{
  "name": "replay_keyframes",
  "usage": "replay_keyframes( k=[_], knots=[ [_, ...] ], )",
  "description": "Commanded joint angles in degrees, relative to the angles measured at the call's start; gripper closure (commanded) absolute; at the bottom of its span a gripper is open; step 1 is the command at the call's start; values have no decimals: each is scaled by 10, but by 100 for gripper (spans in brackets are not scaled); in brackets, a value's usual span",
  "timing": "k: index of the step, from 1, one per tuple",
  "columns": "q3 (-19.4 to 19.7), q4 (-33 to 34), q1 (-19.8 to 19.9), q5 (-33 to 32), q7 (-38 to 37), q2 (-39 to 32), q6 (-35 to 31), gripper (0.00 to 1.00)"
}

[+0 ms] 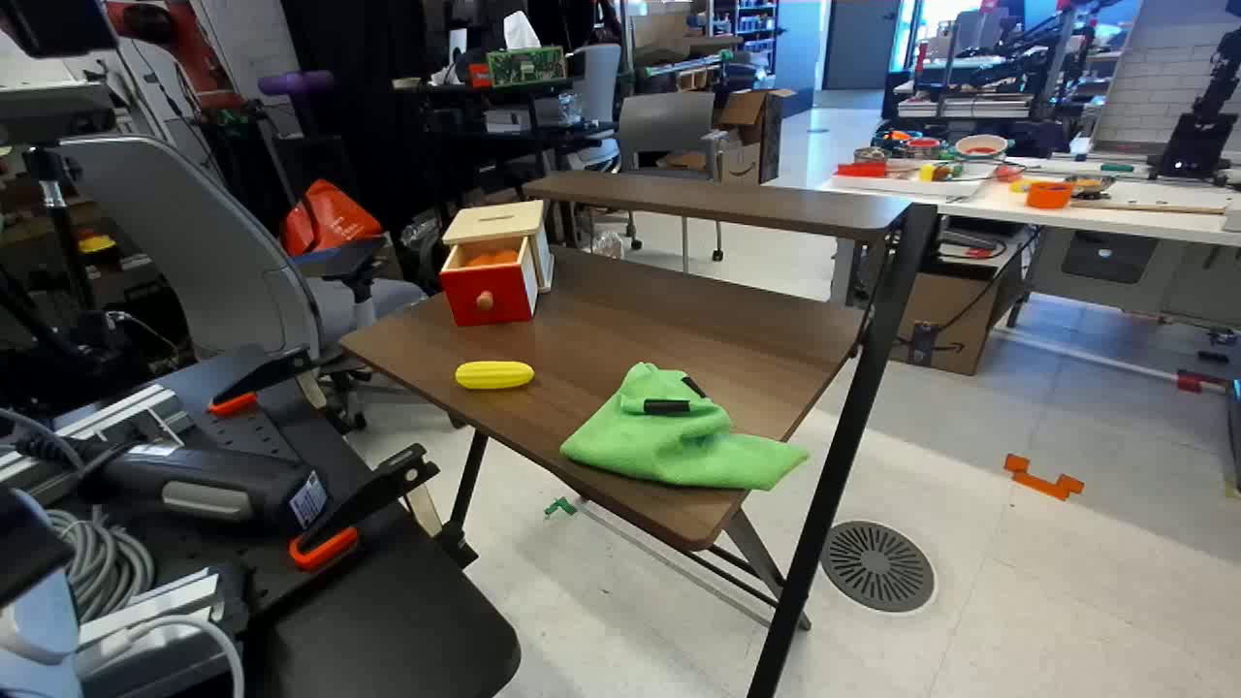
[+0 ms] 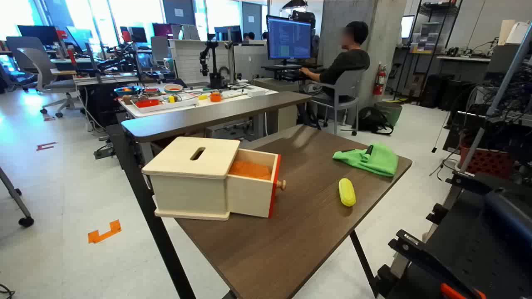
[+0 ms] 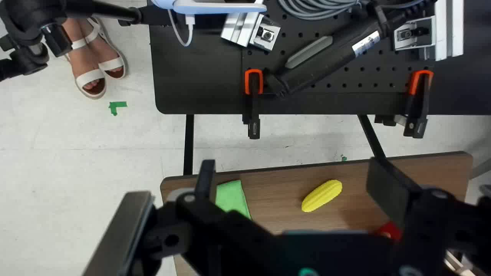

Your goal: Close the red drawer

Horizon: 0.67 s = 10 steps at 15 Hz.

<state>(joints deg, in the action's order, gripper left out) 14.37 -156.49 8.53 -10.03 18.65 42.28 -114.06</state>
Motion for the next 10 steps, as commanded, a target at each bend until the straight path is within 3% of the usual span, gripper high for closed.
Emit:
replay_keyframes(
  k=[1,6,10],
  knots=[
    [-1,1,1,1,0,0,1,0],
    [-4,-2,-6,5,-2,-9,-10,0],
    [-18,-9,-44,28,-11,-58,-99,0]
  ],
)
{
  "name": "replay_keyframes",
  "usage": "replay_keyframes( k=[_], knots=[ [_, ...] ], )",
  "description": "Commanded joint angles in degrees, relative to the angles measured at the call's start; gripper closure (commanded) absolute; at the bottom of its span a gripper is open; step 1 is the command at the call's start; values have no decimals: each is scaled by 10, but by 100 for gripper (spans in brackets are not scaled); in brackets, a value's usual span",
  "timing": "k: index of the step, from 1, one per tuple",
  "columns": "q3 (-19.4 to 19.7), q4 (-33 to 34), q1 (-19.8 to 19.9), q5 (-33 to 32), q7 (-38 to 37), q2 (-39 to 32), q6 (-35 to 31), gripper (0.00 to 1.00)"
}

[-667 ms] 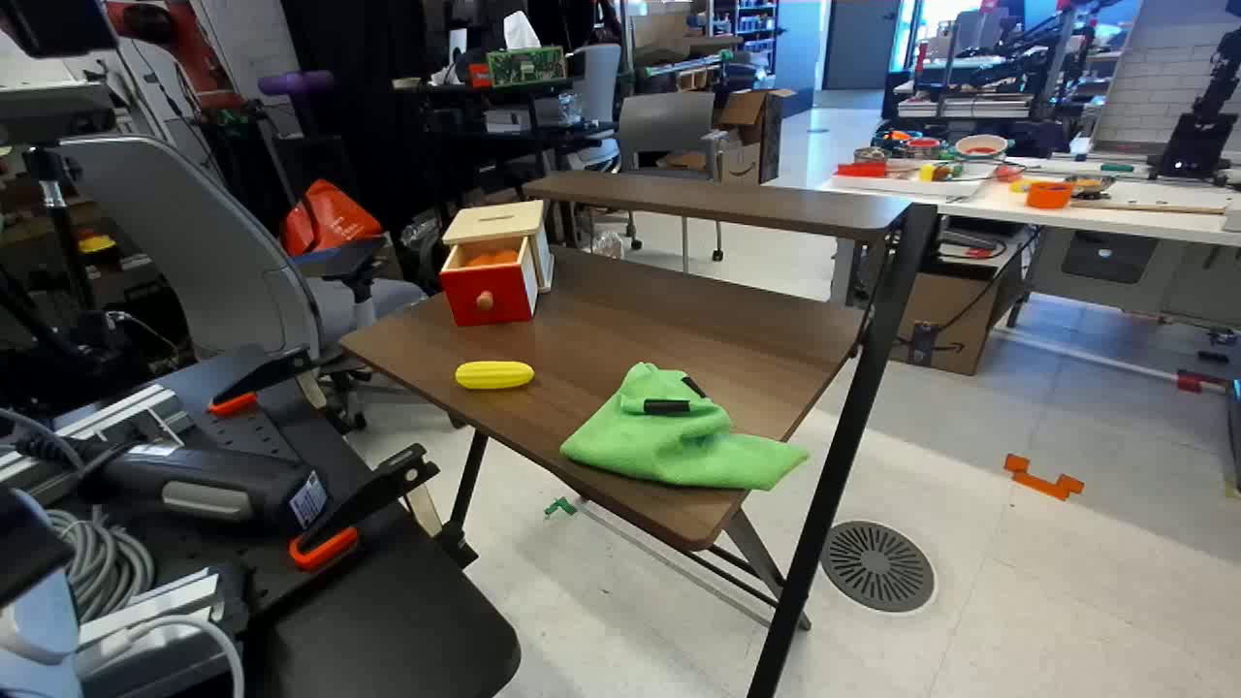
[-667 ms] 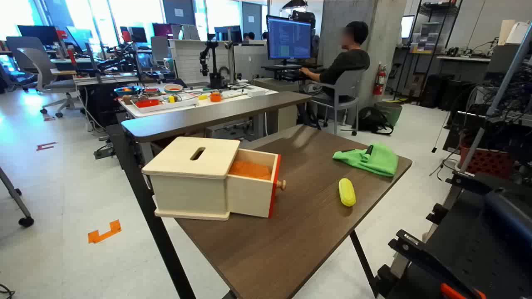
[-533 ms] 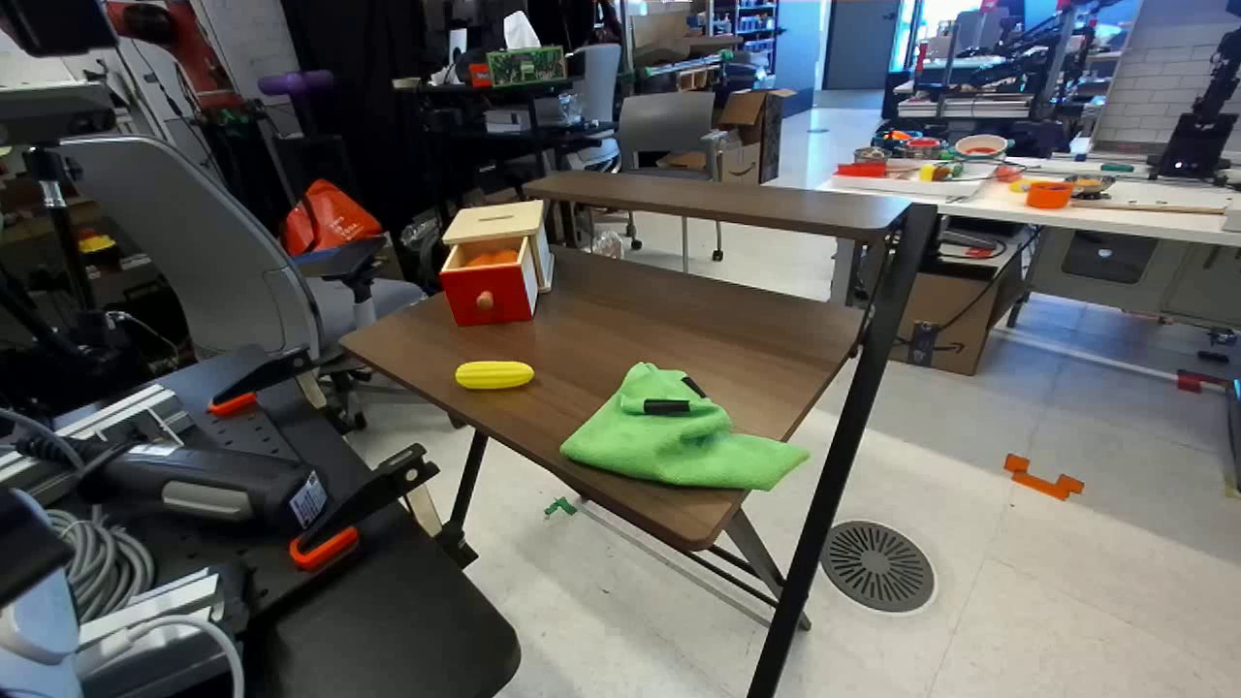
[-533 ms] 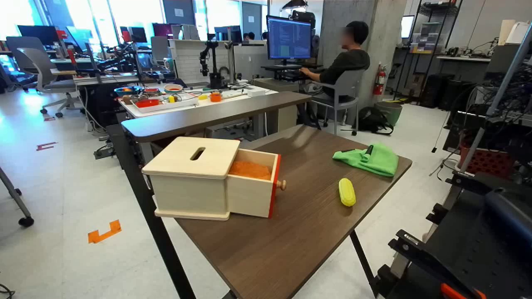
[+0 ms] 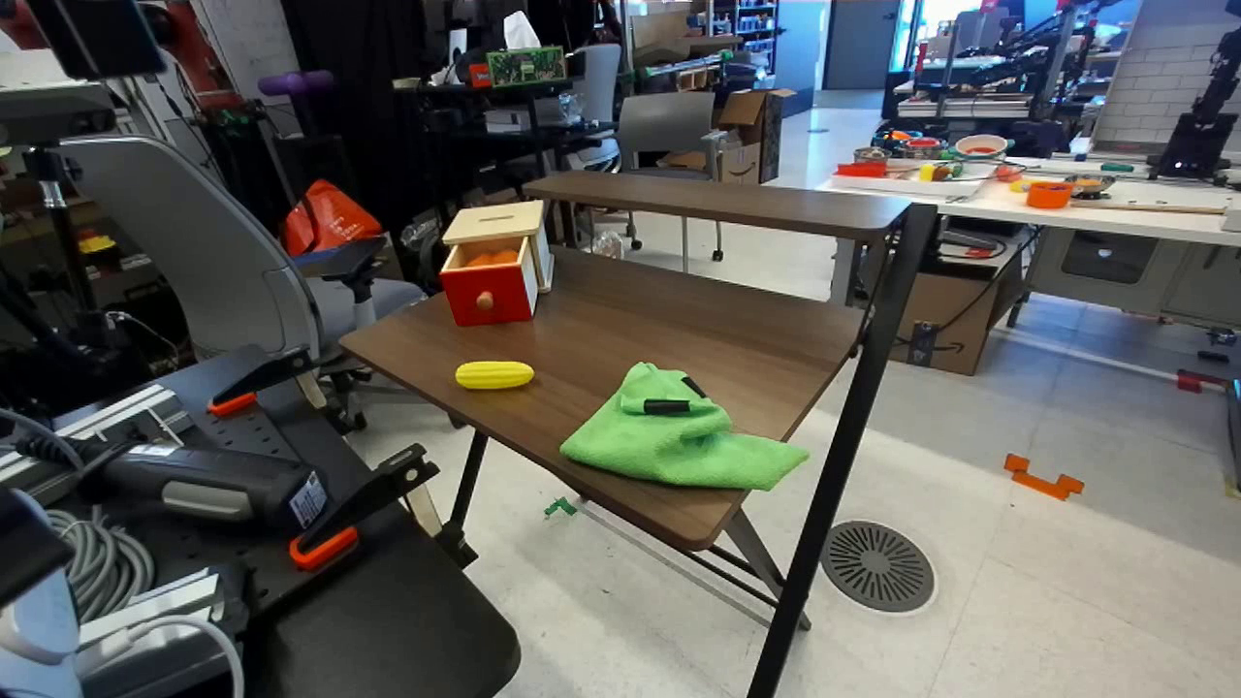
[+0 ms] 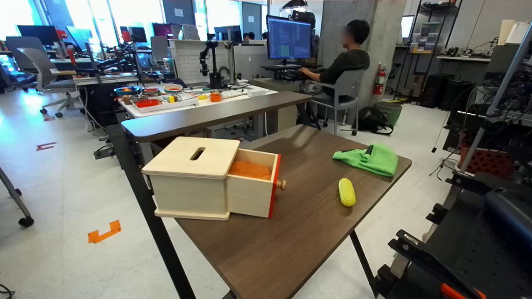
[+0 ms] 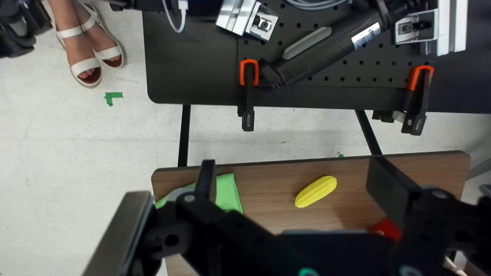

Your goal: Close the red drawer

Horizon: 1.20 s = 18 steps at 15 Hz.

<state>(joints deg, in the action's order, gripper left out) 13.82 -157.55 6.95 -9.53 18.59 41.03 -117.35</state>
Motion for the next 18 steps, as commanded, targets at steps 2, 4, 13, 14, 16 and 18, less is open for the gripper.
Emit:
replay_keyframes(
  k=[2,4,13,14,16,18],
  knots=[
    [-24,-6,-53,37,-14,-85,-141,0],
    [-35,-5,-80,55,-11,-142,-219,0],
    [-83,117,-178,183,157,-466,-405,0],
    [-103,143,-166,187,177,-502,-406,0],
    [-141,192,-136,165,198,-564,-401,0],
    [-165,238,-116,125,196,-621,-401,0]
  ],
)
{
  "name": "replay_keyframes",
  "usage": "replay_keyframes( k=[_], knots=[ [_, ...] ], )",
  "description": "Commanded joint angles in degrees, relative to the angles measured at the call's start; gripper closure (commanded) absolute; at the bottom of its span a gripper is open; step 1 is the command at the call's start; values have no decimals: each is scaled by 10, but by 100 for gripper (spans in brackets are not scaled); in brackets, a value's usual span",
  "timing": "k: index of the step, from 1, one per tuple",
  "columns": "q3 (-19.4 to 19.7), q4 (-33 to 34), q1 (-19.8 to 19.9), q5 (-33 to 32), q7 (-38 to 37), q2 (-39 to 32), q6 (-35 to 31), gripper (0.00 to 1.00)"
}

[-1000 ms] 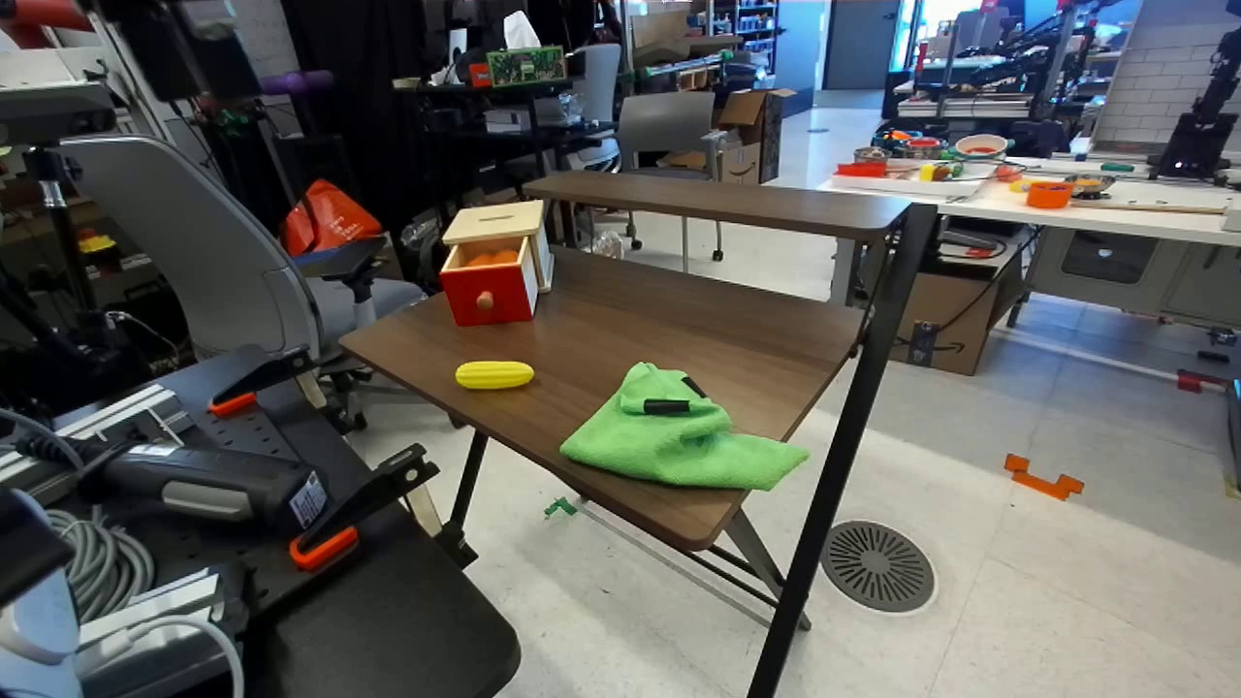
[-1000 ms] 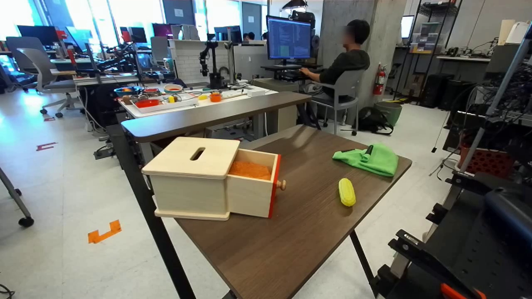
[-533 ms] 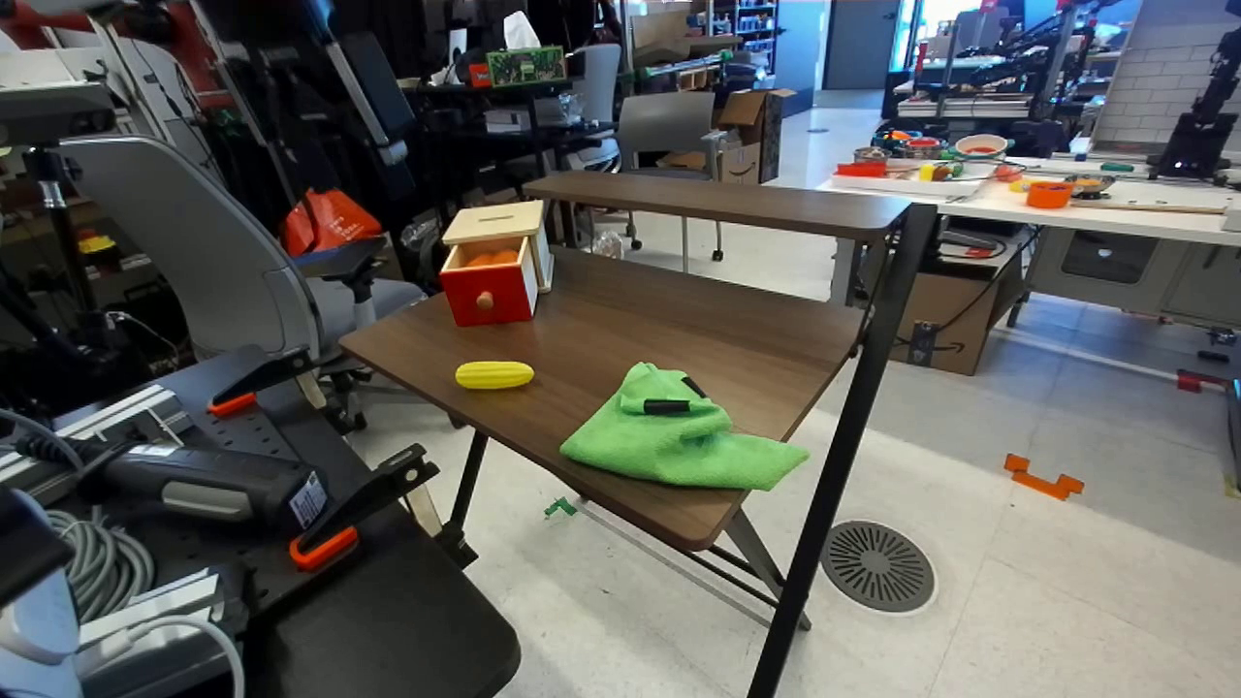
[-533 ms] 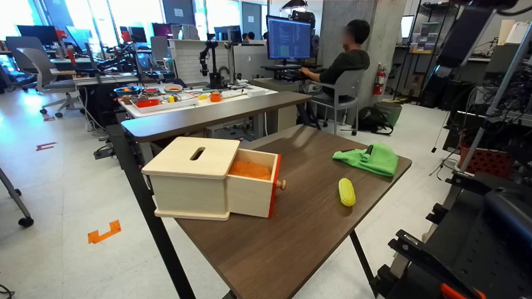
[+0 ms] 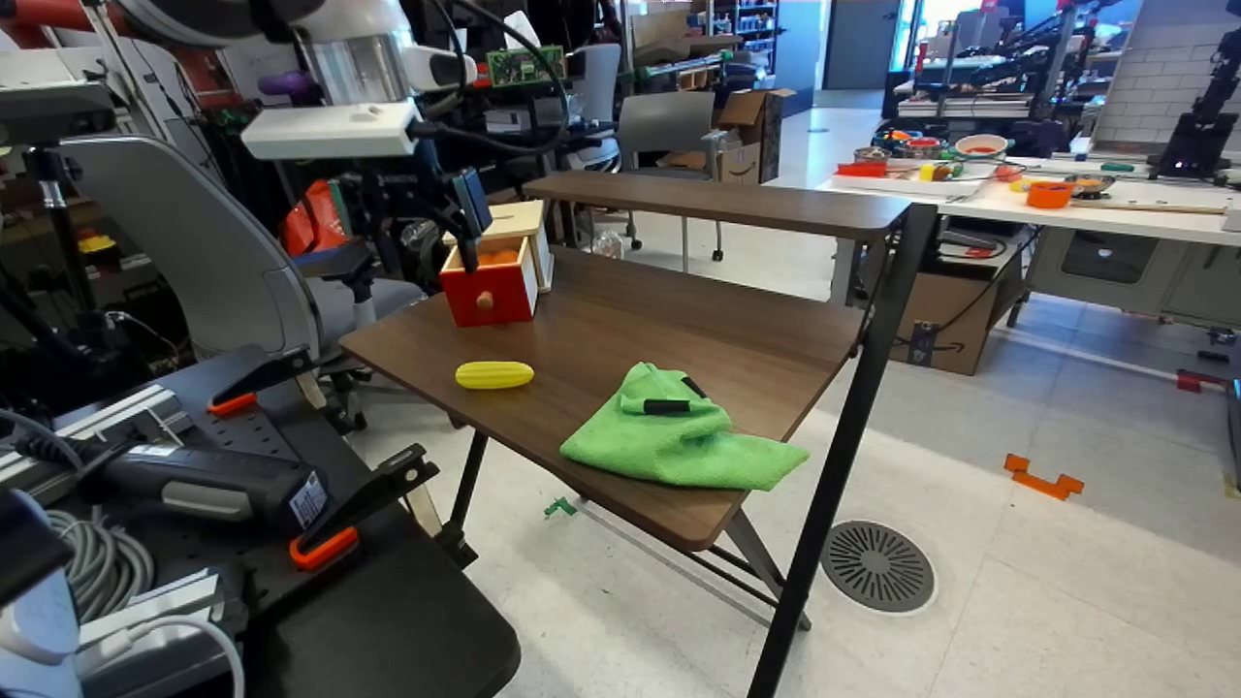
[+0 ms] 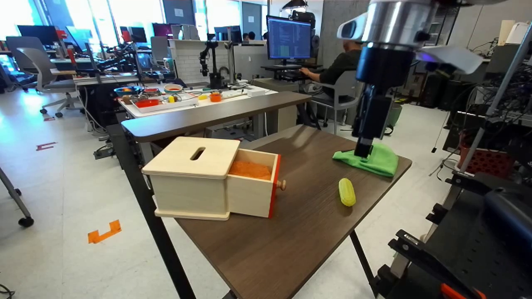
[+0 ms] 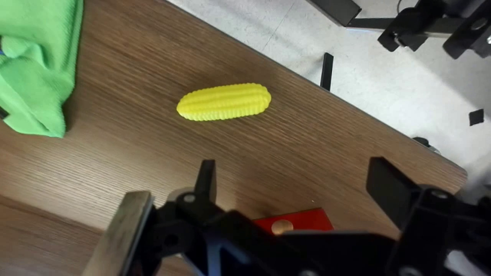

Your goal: Close the red drawer

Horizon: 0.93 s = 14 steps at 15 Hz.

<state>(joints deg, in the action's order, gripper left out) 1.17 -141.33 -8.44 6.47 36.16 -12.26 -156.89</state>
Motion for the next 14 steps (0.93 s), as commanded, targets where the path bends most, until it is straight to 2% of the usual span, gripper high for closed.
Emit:
replay_keyframes(
  k=[1,4,6,10,14],
  knots=[
    [-48,96,44,-52,17,-112,-1,0],
    [-51,146,45,-120,-9,-173,-9,0],
    [-62,165,48,-139,-18,-194,-19,0],
    [-96,181,61,-138,-19,-214,-49,0],
    [-109,201,62,-132,-59,-237,-80,0]
  ],
)
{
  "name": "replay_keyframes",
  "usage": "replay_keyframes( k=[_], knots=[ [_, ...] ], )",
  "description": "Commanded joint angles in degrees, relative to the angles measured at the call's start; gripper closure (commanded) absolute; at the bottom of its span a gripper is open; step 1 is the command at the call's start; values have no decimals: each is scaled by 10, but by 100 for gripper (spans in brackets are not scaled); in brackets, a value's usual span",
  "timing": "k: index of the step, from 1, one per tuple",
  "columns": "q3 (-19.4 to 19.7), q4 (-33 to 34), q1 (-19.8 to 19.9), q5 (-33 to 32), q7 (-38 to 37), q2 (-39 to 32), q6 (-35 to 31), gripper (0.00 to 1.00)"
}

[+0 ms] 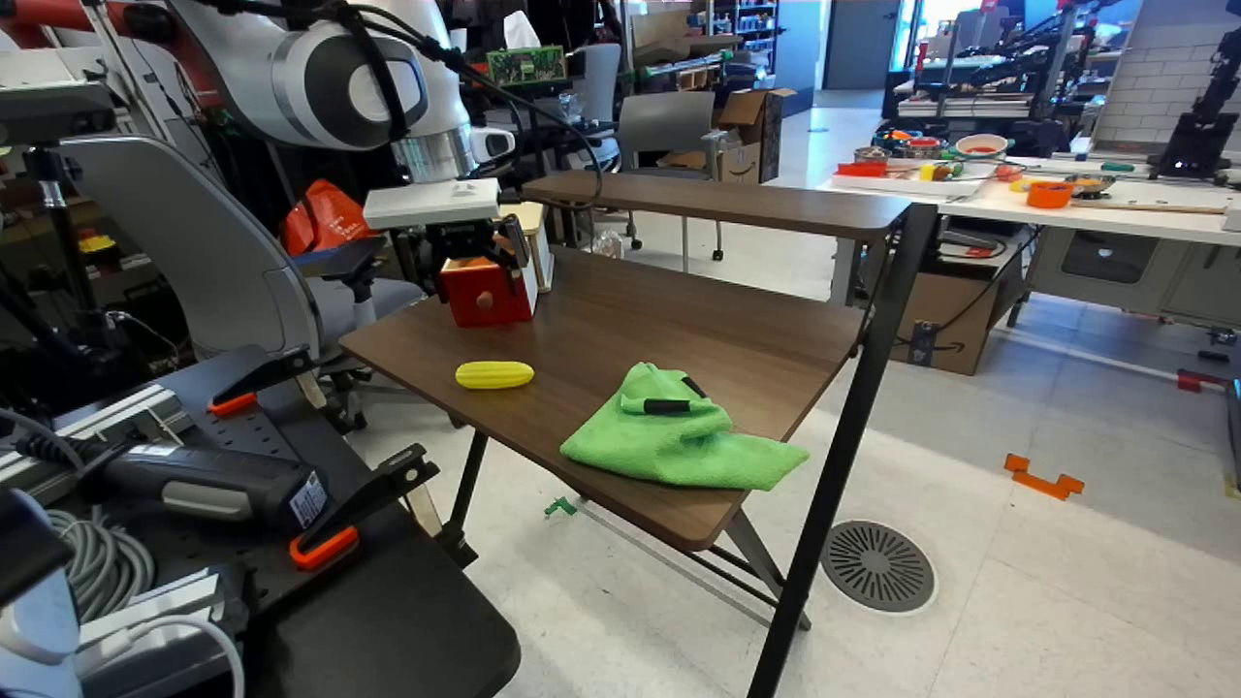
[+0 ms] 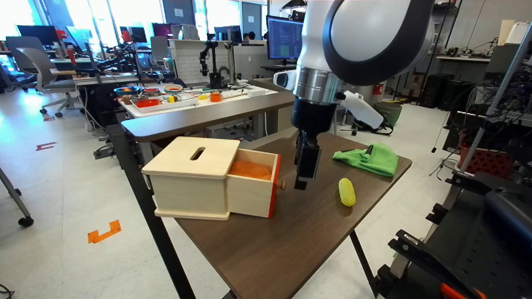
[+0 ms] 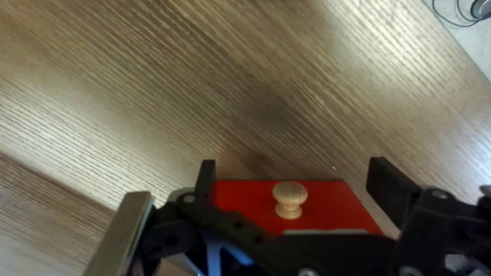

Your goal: Close the red drawer

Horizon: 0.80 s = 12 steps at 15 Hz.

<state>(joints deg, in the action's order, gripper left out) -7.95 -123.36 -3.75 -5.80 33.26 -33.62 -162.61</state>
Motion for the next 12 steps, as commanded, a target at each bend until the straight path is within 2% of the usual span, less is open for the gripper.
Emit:
replay_keyframes(
  k=[1,12],
  knots=[
    [-20,25,16,-10,-40,-28,-26,0],
    [-41,76,16,-5,-102,-73,-38,0]
  ],
)
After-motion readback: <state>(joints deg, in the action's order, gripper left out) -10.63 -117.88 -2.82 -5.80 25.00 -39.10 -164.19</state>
